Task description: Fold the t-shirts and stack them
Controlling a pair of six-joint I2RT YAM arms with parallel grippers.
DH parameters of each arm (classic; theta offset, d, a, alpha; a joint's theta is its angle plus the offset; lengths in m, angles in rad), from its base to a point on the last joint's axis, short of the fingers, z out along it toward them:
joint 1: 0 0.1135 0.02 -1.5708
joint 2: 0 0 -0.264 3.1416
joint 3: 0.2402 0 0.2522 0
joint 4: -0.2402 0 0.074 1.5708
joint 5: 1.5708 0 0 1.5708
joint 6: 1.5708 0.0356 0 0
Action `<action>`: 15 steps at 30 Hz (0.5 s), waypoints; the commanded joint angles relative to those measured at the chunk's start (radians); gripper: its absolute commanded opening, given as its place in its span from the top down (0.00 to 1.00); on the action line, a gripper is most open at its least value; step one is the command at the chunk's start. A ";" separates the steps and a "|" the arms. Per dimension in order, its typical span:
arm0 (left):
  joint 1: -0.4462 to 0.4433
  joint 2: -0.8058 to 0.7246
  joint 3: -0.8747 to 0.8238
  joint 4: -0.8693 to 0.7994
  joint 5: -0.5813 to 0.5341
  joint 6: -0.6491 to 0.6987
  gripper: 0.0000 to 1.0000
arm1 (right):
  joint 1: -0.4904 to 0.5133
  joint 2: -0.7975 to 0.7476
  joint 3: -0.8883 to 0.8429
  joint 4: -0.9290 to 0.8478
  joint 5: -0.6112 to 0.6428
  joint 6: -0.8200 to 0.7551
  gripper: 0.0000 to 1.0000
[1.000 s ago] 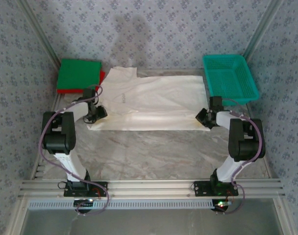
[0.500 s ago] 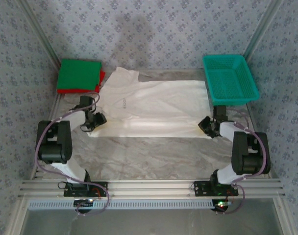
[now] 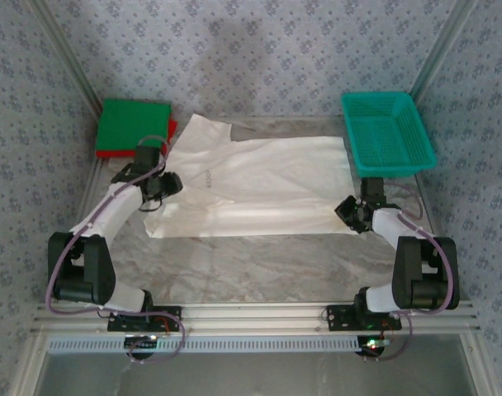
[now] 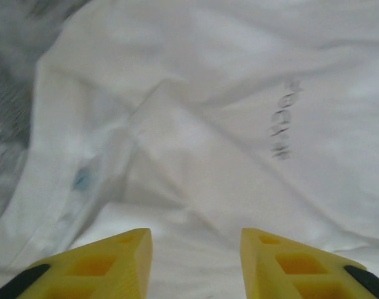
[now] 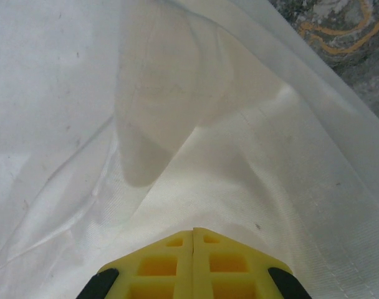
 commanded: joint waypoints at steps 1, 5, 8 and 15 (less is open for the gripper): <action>-0.068 0.003 0.010 -0.052 -0.028 -0.017 0.62 | 0.000 -0.001 0.002 -0.021 0.017 -0.001 1.00; -0.115 0.058 -0.013 -0.019 -0.002 -0.057 0.60 | 0.000 0.013 0.008 -0.015 0.023 -0.007 1.00; -0.139 0.102 -0.021 0.010 0.021 -0.080 0.59 | 0.000 0.025 0.016 -0.015 0.016 -0.010 1.00; -0.173 0.201 0.001 0.068 0.046 -0.104 0.54 | -0.004 0.030 0.025 -0.009 0.014 -0.010 1.00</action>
